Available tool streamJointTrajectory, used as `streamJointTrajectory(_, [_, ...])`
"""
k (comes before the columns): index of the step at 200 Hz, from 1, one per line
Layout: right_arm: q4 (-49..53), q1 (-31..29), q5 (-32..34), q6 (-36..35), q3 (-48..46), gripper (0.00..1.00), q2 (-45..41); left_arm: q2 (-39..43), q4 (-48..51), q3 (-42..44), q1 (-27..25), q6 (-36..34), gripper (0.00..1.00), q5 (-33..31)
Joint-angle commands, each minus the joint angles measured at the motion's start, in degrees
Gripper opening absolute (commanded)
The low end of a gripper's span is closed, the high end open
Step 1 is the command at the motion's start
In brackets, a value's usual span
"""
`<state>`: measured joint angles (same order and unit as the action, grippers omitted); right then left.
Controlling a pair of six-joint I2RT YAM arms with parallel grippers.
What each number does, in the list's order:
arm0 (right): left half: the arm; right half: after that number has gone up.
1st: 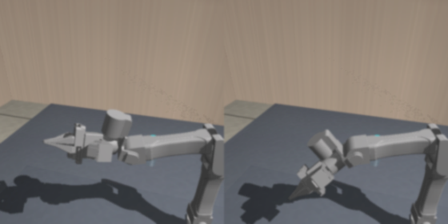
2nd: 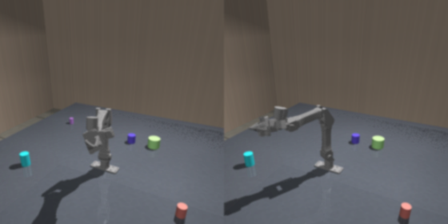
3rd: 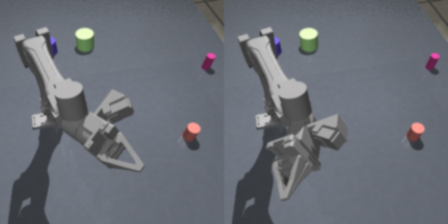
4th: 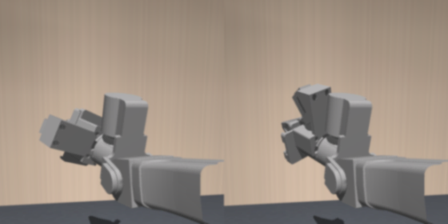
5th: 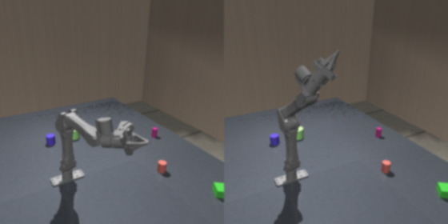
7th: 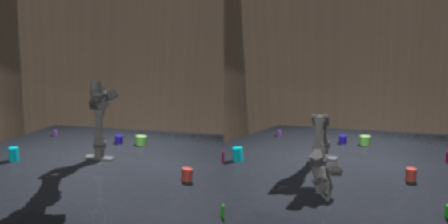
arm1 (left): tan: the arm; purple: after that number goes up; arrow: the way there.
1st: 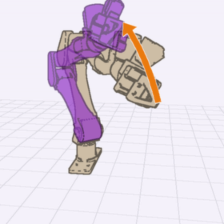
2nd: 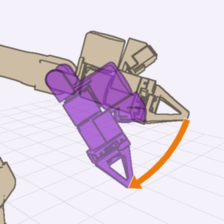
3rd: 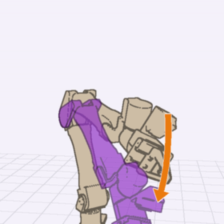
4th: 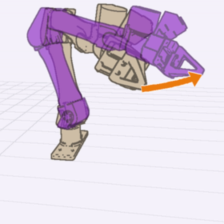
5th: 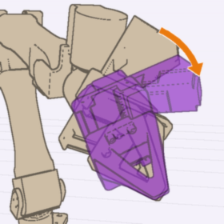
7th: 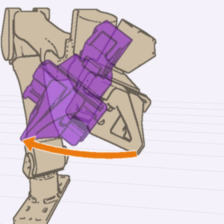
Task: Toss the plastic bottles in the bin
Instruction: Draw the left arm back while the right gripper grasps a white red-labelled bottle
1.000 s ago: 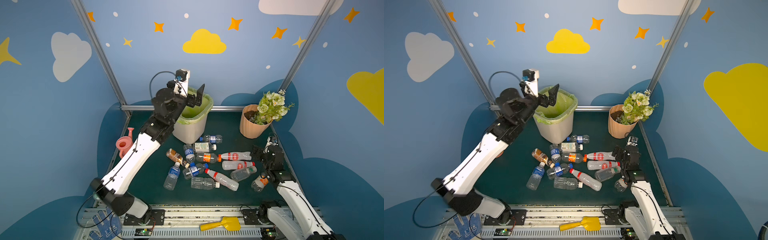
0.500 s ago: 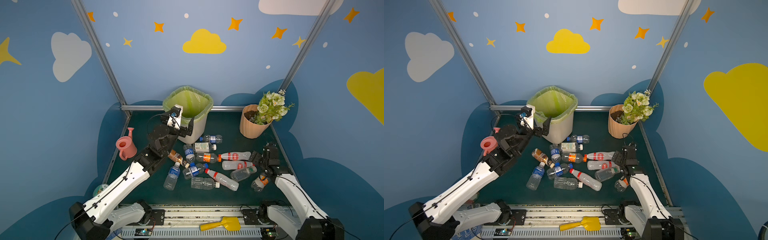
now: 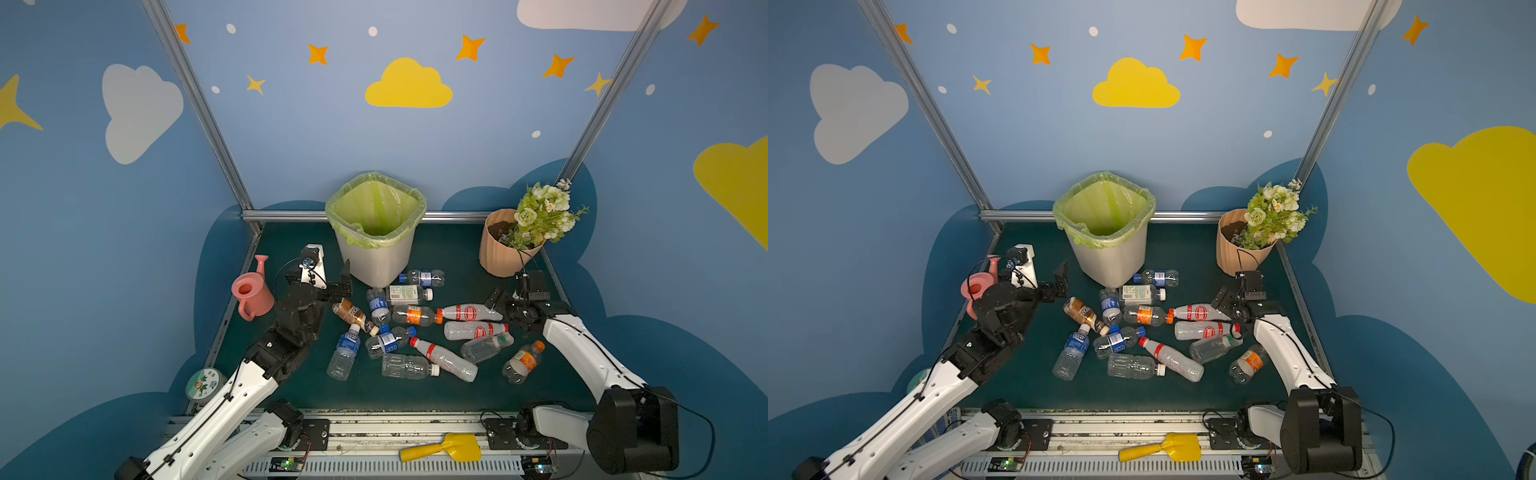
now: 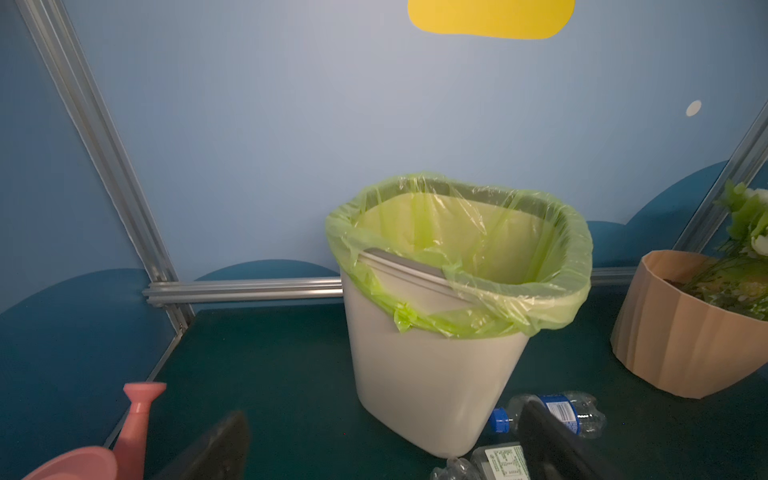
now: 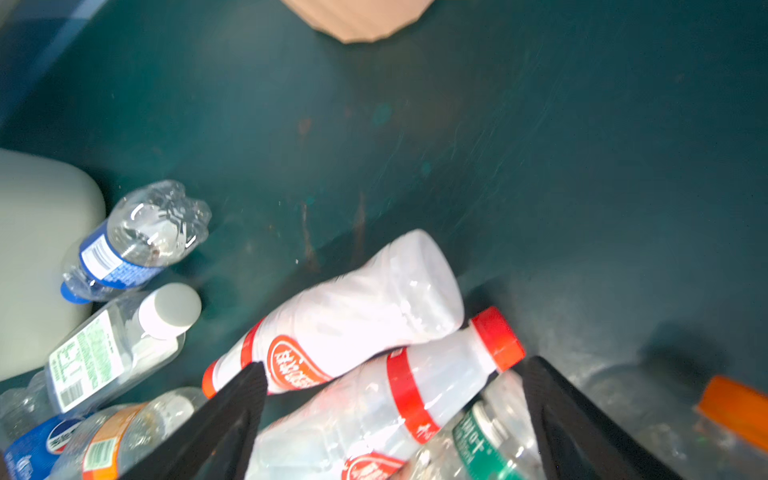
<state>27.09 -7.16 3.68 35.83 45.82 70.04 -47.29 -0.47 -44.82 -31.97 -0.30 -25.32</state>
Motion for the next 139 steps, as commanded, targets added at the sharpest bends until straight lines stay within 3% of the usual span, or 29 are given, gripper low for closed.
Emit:
streamJointTrajectory(1, [3.40, -0.96, -0.88, 5.22, 1.81, 0.94, 0.27, 2.22, 3.31, 0.64, 0.50, 2.35, 1.00, -2.22])
streamJointTrajectory(139, [-2.42, -3.48, -2.86, 15.49, 4.67, 0.91, 10.73, 7.72, 5.50, 6.06, 1.80, 4.81, 1.00, -4.28])
